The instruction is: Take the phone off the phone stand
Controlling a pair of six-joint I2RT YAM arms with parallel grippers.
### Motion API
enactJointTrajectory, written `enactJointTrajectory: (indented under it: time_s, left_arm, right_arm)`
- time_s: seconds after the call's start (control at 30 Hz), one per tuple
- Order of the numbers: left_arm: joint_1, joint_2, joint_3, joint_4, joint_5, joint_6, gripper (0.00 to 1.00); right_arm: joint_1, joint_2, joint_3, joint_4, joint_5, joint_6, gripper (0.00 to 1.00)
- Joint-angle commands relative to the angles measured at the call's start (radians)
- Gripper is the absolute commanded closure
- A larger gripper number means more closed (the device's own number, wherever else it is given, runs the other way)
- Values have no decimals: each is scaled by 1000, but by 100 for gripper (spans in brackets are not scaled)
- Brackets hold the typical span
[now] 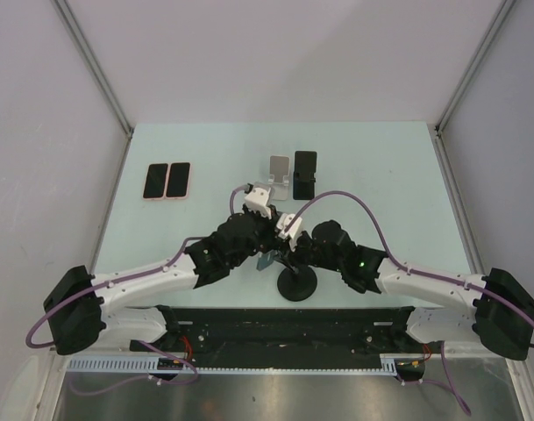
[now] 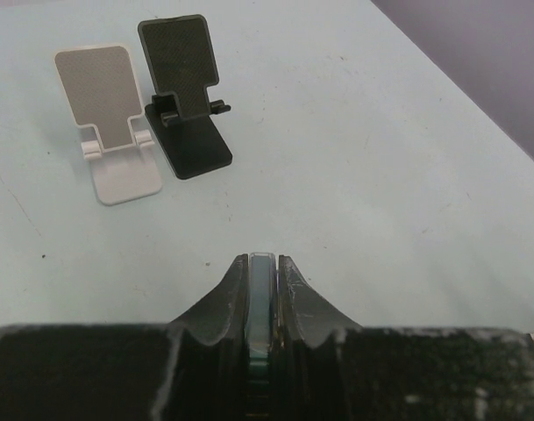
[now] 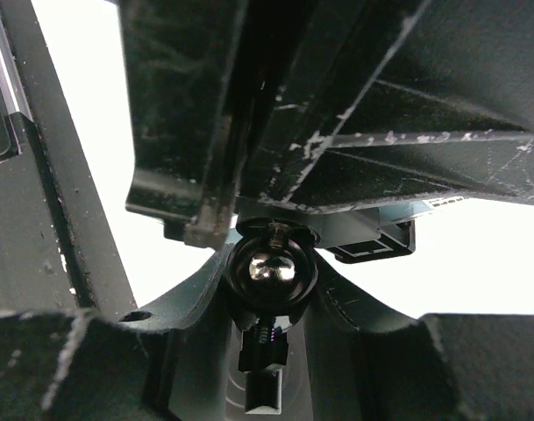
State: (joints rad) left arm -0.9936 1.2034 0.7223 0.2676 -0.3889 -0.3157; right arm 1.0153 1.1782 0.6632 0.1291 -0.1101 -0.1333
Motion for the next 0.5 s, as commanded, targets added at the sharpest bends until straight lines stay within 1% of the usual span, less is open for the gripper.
enactJointTrajectory:
  time_s: [0.0, 0.03, 0.13, 0.17, 0.27, 0.33, 0.47]
  left_arm:
    - [32, -63, 25, 131, -60, 69, 100]
    - [30, -82, 14, 131, -64, 93, 100]
    - [30, -152, -15, 133, -67, 131, 100]
    - [30, -189, -23, 133, -61, 139, 100]
    - [30, -245, -56, 133, -36, 162, 100]
    - [24, -278, -87, 133, -18, 161, 100]
    - [16, -294, -129, 131, -16, 144, 100]
  right_arm:
    - [-3, -9, 69, 98, -120, -42, 100]
    - [-50, -6, 70, 121, -112, -35, 100]
    - [-133, 17, 70, 194, -112, 18, 100]
    - [-192, 41, 70, 216, -146, 40, 100]
    - [-272, 93, 70, 306, -210, 86, 100]
    - [-291, 126, 87, 340, -230, 77, 100]
    - [-314, 211, 127, 366, -299, 35, 100]
